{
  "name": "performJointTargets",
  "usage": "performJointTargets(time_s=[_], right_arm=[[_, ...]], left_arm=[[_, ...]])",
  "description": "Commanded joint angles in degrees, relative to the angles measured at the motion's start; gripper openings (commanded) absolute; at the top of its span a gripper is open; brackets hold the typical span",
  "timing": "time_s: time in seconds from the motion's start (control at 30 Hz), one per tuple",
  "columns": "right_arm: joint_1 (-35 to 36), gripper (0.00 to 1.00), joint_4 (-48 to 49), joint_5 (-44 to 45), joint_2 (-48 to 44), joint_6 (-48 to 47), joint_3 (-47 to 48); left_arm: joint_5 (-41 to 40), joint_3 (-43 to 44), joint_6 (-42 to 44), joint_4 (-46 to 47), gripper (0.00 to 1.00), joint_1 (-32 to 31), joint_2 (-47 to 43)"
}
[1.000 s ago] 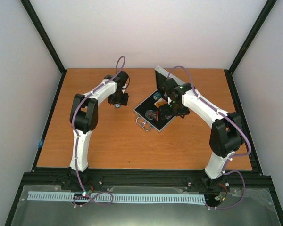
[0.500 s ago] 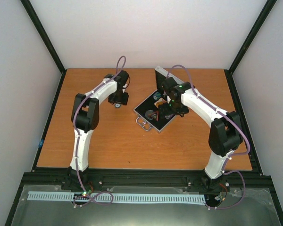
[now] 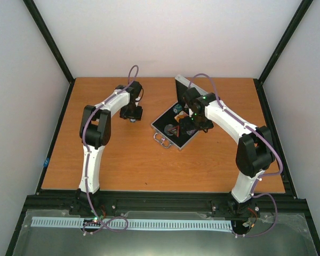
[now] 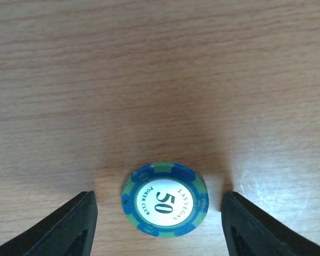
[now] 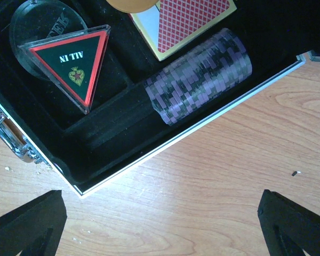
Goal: Pack up texas hold em set
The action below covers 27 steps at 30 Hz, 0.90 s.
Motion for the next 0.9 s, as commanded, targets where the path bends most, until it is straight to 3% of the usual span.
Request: performJointTargets(time_s=[0.0, 0.17, 0.3, 0.77, 0.87], right_arm=[[-0.5, 1.00, 0.6, -0.4, 0.6, -0.1, 0.3], [-0.4, 1.00, 0.7, -0.7, 0.6, 0.2, 0.3], [-0.4, 1.00, 0.6, -0.9, 0.6, 0.4, 0.5], [-0.4, 1.00, 0.8, -1.1, 0.4, 0.6, 0.5], [-0.4, 1.00, 0.8, -1.1, 0.4, 0.4, 0.5]], left_arm=[[1.7, -1.5, 1.2, 0.6, 0.66, 0.3, 0.2], [2.1, -2.7, 1.1, 0.7, 0.65, 0.3, 0.1], [1.9, -3.7, 0.7, 0.7, 0.56, 0.3, 0.4], [0.3, -12.8, 0.3, 3.9, 0.42, 0.3, -2.6], [0.1, -13.0, 0.3, 4.0, 0.33, 0.3, -2.9]])
